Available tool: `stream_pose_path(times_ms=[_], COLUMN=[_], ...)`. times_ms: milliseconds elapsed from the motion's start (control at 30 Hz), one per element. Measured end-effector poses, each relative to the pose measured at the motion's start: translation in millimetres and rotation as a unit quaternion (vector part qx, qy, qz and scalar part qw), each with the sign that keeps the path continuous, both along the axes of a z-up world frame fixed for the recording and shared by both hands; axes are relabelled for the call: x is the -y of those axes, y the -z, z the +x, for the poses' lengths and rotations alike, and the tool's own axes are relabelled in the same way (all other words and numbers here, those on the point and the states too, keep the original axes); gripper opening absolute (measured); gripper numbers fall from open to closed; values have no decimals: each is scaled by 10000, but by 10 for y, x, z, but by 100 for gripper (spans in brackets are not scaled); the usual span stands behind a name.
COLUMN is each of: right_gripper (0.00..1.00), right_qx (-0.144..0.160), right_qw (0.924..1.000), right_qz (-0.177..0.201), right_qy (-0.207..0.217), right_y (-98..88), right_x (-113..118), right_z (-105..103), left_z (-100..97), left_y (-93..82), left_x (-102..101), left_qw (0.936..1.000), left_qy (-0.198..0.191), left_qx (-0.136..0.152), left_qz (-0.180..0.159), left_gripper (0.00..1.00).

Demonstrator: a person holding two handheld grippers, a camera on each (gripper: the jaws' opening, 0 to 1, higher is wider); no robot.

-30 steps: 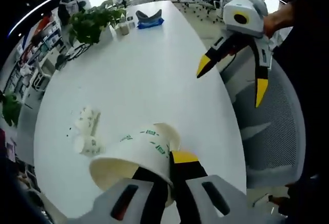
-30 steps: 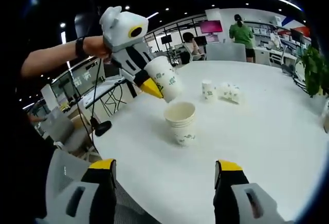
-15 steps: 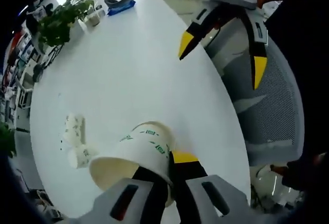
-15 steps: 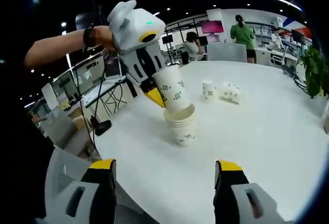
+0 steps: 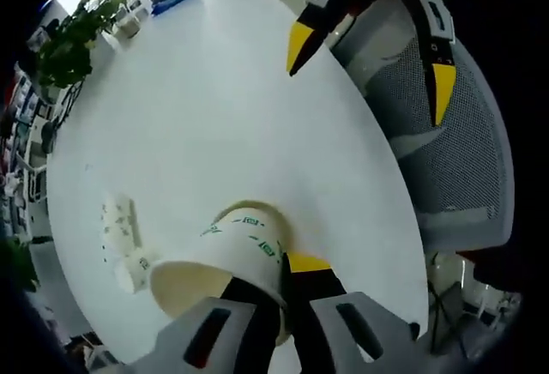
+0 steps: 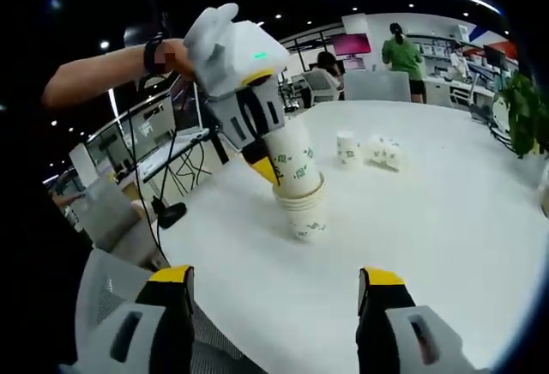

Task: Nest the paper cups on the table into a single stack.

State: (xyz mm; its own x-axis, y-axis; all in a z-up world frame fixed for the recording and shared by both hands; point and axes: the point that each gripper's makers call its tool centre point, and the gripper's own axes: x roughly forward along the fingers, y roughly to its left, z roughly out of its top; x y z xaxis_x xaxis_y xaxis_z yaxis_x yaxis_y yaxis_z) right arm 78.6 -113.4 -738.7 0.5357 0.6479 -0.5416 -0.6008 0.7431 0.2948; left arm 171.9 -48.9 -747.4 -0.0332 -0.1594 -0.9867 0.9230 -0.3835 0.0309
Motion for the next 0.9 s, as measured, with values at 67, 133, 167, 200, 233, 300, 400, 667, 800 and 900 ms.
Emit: stream_pose_path(times_ms=[67,133,167,200,233,300,400,667,800,900], right_gripper=[78,78,78,78,79,79,78,78,78,78], right_qx=[-11,-10,-11,-16,-18,-23,-30,-35,-32,-27], right_qw=[10000,10000,10000,10000,10000,10000,10000,10000,10000,10000], right_qz=[-6,0,2,2,3,8,15,35,57,53], right_qy=[5,14,16,32,38,47,51,42,49,40], right_y=[14,17,19,21,24,29,29,22,29,22], right_x=[5,5,6,20,23,27,17,-9,-3,0], right_z=[2,0,2,3,6,15,9,-10,6,4], left_z=[-3,15,18,18,18,37,66,59,59,49], left_y=[35,72,82,79,79,116,153,150,152,151], left_x=[1,-17,-19,-20,-20,-21,-29,-23,-8,-6], left_qw=[10000,9999,9999,9998,9998,9998,9997,9997,9997,9997], left_qy=[20,69,76,89,90,87,13,-37,-48,-47], left_qx=[-3,18,20,16,15,25,-8,-17,-24,-21], left_qz=[56,122,137,151,155,182,241,254,238,251], left_gripper=[0,0,0,0,0,0,0,0,1,2])
